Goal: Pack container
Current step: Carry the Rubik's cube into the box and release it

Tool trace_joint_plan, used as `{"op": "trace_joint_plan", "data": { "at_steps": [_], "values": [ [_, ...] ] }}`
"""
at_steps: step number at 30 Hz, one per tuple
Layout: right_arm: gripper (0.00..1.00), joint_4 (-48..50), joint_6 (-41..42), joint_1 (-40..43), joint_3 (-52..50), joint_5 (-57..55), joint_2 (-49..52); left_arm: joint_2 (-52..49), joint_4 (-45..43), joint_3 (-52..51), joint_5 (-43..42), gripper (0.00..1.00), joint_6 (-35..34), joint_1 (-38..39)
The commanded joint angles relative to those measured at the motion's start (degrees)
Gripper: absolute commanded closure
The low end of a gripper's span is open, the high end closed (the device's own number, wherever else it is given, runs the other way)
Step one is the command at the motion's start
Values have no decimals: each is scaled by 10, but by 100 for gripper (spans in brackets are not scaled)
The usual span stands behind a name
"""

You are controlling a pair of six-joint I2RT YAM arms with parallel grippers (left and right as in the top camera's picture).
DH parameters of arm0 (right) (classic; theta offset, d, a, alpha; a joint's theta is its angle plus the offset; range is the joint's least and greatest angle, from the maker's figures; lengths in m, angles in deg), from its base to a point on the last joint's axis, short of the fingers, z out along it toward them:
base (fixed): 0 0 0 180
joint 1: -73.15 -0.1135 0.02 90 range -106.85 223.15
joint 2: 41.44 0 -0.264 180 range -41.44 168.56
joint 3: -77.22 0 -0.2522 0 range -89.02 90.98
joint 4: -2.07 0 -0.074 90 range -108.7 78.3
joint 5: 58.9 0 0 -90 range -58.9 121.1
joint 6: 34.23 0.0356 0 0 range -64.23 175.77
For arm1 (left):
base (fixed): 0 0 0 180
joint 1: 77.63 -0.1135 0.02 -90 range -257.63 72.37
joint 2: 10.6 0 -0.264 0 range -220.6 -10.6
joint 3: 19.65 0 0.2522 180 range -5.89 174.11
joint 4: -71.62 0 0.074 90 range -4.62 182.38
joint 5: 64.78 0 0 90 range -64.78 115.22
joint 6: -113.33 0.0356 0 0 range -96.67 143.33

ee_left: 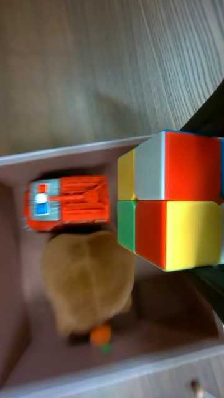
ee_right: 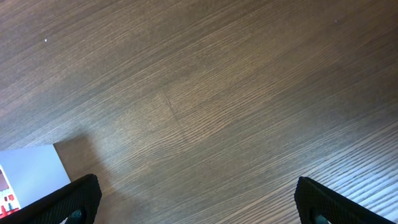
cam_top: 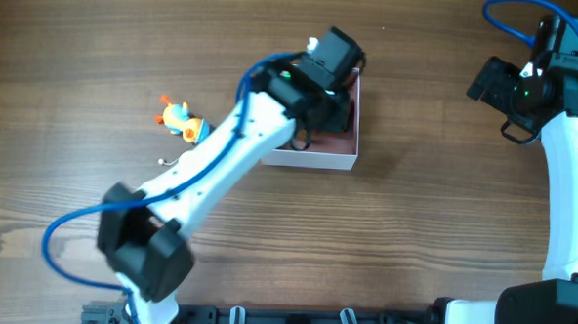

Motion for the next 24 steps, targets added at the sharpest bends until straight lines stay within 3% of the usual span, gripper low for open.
{"op": "trace_joint_plan", "data": {
  "at_steps": [1, 24],
  "values": [
    [0, 2, 7, 1, -3, 5, 6, -40, -7, 6, 0, 64, -25, 14],
    [0, 2, 7, 1, -3, 5, 6, -130, -47, 6, -3, 64, -39, 46]
  ]
}}
